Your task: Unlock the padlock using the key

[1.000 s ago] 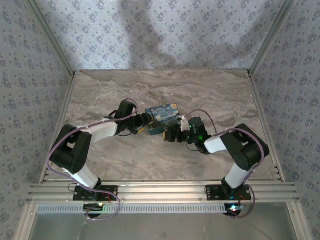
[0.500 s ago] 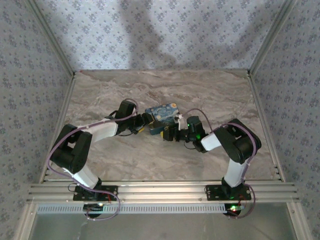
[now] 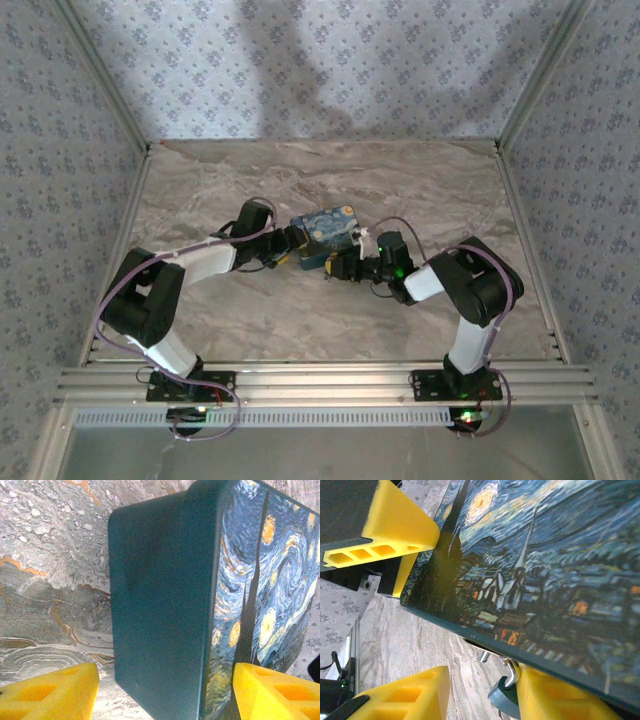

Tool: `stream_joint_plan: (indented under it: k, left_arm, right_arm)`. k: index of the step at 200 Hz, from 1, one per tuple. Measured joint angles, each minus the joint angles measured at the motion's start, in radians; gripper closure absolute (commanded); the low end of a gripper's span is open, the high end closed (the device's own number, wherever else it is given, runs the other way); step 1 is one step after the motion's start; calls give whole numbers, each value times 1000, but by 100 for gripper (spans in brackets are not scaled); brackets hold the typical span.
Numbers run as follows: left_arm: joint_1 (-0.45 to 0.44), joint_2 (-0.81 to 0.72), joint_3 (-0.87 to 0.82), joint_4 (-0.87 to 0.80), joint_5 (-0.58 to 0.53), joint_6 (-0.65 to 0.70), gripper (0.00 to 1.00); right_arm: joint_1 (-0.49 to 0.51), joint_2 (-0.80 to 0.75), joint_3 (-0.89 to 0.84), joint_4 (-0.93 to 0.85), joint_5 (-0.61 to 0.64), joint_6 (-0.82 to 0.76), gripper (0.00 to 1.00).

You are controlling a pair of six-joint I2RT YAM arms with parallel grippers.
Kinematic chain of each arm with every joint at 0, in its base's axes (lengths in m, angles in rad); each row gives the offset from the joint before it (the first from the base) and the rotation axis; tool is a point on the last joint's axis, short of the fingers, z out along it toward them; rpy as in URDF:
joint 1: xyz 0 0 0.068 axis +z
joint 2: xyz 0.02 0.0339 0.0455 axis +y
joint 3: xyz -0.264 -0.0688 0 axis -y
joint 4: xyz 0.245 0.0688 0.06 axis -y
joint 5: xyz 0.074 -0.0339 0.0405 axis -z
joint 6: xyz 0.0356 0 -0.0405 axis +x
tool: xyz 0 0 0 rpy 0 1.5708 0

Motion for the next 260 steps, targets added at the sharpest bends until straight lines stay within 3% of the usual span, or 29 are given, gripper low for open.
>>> stream_joint_plan:
  k: [123,260]
  left_arm:
    - [0,0,0,1,0,0,30]
    - [-50,-24,-59,68,-13,-23,30]
  right_arm:
    - [-6,3,-8,-26,16,-6,92]
    - [-45,-25,-102,72,91,123,98]
